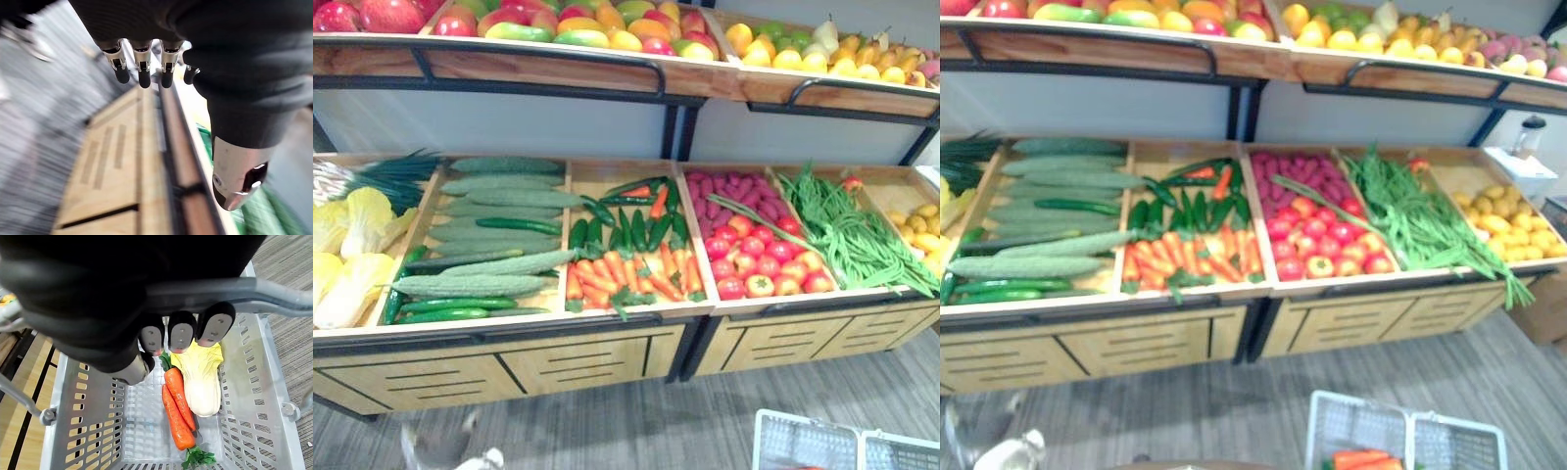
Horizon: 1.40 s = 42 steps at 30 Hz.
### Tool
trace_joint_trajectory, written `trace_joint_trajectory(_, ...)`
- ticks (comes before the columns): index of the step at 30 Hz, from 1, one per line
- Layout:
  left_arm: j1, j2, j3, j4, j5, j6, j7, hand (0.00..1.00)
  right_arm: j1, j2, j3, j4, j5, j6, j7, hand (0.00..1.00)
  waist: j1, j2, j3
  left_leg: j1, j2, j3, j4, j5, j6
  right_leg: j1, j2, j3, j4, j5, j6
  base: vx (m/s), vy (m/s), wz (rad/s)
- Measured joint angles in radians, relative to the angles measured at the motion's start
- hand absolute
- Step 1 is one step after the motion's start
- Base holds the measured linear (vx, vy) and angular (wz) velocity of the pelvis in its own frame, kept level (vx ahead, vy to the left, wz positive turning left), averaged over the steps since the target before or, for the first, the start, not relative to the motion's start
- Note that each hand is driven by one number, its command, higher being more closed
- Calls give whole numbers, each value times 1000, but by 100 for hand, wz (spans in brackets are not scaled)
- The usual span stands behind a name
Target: Pick vegetable in the basket
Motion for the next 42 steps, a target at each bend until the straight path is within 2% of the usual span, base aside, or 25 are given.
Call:
trace_joint_trajectory(3,3,-4,54,214,-70,4,-38,0,-1,10,-30,6,1,0,-7,100,0,11,-3,-5,-1,-1,0,0,0,-2,0,-2,-3,-1,-1,5,0,1)
trace_joint_trajectory(7,5,-8,55,374,-31,35,-123,0,-19,6,-36,55,1,0,-8,100,-2,25,-12,-8,-1,-1,0,-2,1,-4,1,-2,-9,-2,-5,16,-1,-1)
trace_joint_trajectory(11,4,-7,46,441,-16,37,-168,0,-37,1,-30,95,1,0,6,100,-5,38,-17,-6,-1,2,0,-8,0,-3,3,5,-17,2,-11,43,-5,-6)
trace_joint_trajectory(15,2,-3,-7,481,-16,36,-209,0,-46,0,12,119,0,0,16,100,-5,48,-18,10,0,25,0,-21,-1,-2,3,29,-20,0,-13,50,-6,-16)
trace_joint_trajectory(22,1,4,-118,517,-16,29,-242,0,-52,-24,45,138,0,0,22,100,-8,44,-6,49,-1,64,6,-43,-10,5,3,73,-17,-2,-14,52,-2,-19)
trace_joint_trajectory(24,3,11,-133,521,-17,29,-253,0,-60,-25,45,146,0,0,23,100,-7,37,2,60,1,84,39,-73,-9,8,2,97,-2,-10,-14,53,10,-30)
trace_joint_trajectory(28,-10,28,-199,520,-16,16,-254,0,-65,-20,37,128,29,-1,25,100,-15,29,62,29,18,91,276,-221,-8,-3,-14,144,111,-77,-21,12,22,-31)
trace_joint_trajectory(30,-16,26,-239,518,-16,13,-255,0,-56,-20,31,80,49,-1,25,100,-30,52,78,-34,63,105,441,-310,-1,-48,2,161,191,-77,-14,-14,60,-63)
trace_joint_trajectory(32,-22,22,-243,518,-16,13,-253,0,-60,-1,33,30,67,-5,27,100,-31,75,94,-45,129,170,516,-360,-1,-131,46,176,279,-20,-46,-105,82,-120)
trace_joint_trajectory(33,-33,24,-244,515,-15,13,-253,0,-57,16,33,-1,70,-7,27,100,-32,83,100,-46,167,222,530,-376,-3,-163,77,174,273,54,-57,-170,125,-138)
trace_joint_trajectory(34,-46,25,-243,510,-15,13,-254,0,-59,32,34,-18,70,-7,28,100,-32,84,103,-40,184,267,523,-376,12,-191,96,163,230,129,-63,-203,123,-178)
trace_joint_trajectory(35,-52,23,-241,506,-8,10,-257,0,-72,45,38,-29,70,-7,28,100,-28,106,109,-20,222,349,490,-353,46,-189,111,137,164,205,-86,-169,96,-149)
trace_joint_trajectory(36,-55,26,-240,498,-1,6,-257,0,-76,55,48,-35,70,-6,30,100,-35,97,116,-12,224,394,471,-337,48,-210,98,83,252,158,-111,-152,57,-149)
trace_joint_trajectory(37,-67,28,-244,475,16,0,-263,0,-62,71,48,-41,77,-4,28,100,-39,79,118,5,220,460,450,-320,50,-246,46,-18,472,45,-155,-98,50,-137)
trace_joint_trajectory(38,-66,29,-255,465,18,0,-268,0,-51,71,48,-35,79,-2,28,100,-27,71,123,45,218,531,438,-310,54,-241,-7,-76,626,19,-175,-60,37,-142)
trace_joint_trajectory(39,-64,31,-265,461,18,-1,-269,0,-43,68,50,-33,79,-1,27,100,-26,71,123,57,220,563,438,-308,57,-227,-31,-91,666,21,-180,-62,-24,-174)
trace_joint_trajectory(40,-59,33,-276,457,18,0,-273,0,-42,52,71,-18,78,0,27,100,-32,71,123,73,236,646,463,-309,58,-190,-87,-129,679,24,-176,-80,-65,-151)
trace_joint_trajectory(41,-58,39,-281,462,17,0,-273,0,-51,44,75,7,78,0,28,100,-31,68,123,74,242,670,474,-308,58,-198,-88,-146,655,15,-162,-161,-145,-207)
trace_joint_trajectory(42,-99,61,-290,518,15,1,-280,0,-70,33,73,59,78,1,29,100,-31,62,132,76,228,711,438,-284,115,-183,-33,-207,519,7,-184,-246,-155,-179)
